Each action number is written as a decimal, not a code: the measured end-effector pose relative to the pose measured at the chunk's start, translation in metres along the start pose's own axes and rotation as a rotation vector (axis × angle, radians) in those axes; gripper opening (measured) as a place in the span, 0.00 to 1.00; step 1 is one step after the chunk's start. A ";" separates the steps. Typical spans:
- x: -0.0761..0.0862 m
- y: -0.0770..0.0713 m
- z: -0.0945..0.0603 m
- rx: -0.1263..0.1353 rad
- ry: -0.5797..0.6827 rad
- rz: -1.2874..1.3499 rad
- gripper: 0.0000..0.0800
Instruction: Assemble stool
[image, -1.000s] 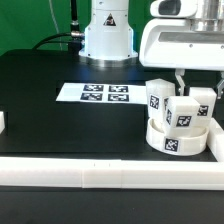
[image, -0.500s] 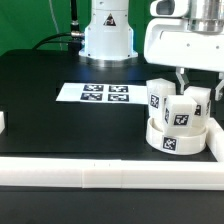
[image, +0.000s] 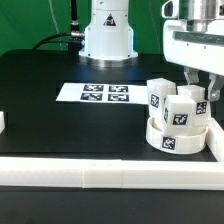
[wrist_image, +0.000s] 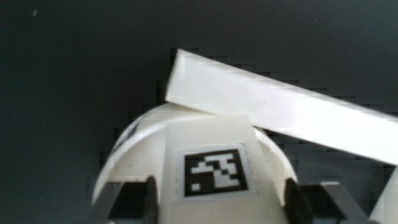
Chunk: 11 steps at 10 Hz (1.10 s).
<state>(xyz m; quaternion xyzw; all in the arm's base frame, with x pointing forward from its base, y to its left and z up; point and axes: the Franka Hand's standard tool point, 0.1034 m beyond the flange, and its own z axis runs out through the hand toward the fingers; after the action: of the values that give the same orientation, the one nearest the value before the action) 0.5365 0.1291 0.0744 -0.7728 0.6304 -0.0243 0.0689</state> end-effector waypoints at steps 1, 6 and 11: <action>-0.002 0.000 0.000 0.002 -0.013 0.175 0.43; -0.003 0.000 0.000 0.006 -0.024 0.451 0.43; 0.000 0.007 0.000 0.103 -0.097 1.014 0.43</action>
Offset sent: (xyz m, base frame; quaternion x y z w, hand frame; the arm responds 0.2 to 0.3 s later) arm 0.0000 0.0000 0.0000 0.0000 0.0000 0.1296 0.9916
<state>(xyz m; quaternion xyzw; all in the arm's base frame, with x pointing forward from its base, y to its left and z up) 0.5296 0.1276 0.0735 -0.3657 0.9201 0.0170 0.1394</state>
